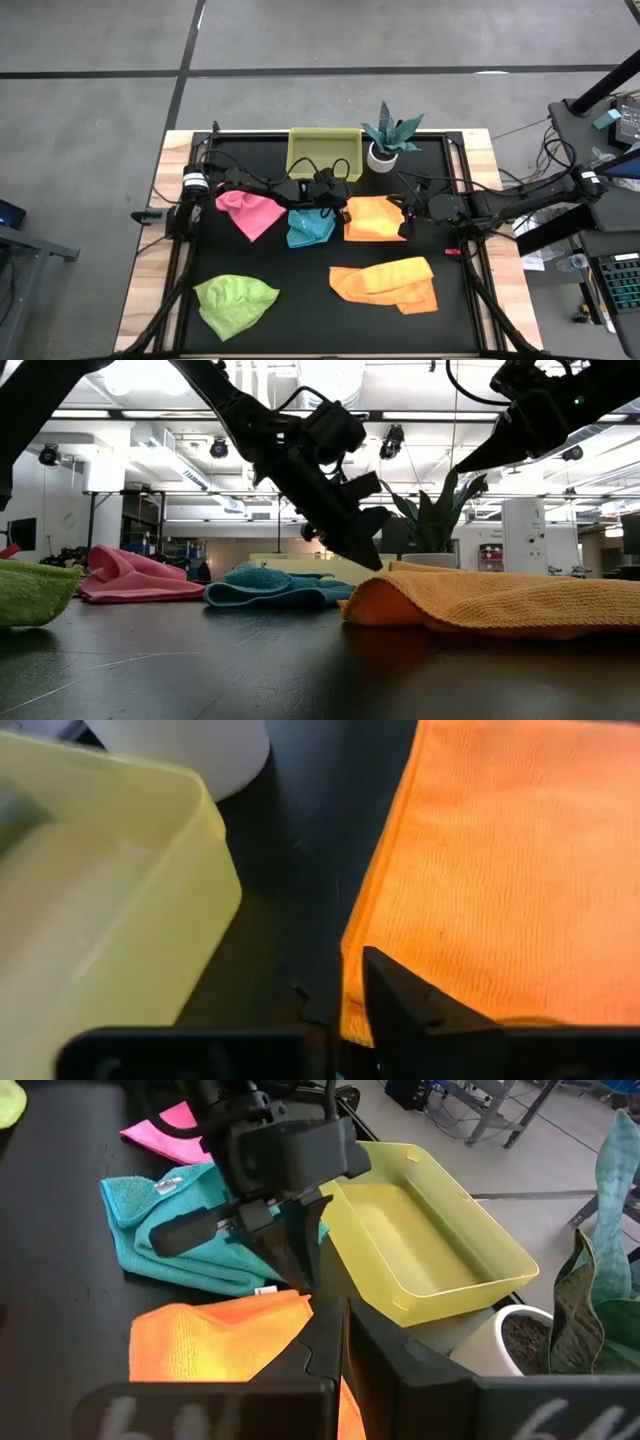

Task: Fold microfiber towels
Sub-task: Fold the top orange microfiber cloth

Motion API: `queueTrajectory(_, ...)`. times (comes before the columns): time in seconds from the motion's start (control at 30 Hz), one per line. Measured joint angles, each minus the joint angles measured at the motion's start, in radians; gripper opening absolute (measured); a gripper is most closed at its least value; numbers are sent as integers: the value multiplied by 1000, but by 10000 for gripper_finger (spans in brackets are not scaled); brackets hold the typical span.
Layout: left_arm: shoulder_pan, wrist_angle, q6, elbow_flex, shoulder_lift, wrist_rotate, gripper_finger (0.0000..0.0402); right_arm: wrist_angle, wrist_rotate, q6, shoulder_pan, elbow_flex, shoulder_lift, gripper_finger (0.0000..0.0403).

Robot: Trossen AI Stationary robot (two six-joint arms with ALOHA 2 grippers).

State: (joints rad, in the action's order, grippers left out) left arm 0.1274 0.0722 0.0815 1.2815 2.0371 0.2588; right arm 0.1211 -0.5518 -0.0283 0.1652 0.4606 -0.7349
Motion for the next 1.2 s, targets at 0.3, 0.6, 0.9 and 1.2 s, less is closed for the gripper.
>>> queueTrajectory(0.3,4,48,67,-16,11,-4,140,0,0,-4,0,0,0,12)
queueTrajectory(0.6,4,88,65,-27,52,3,155,0,0,-4,0,1,0,12)
queueTrajectory(0.9,4,92,33,-25,55,0,100,0,0,-3,0,1,0,12)
queueTrajectory(1.2,2,101,10,-21,55,0,6,1,0,-3,0,1,0,12)
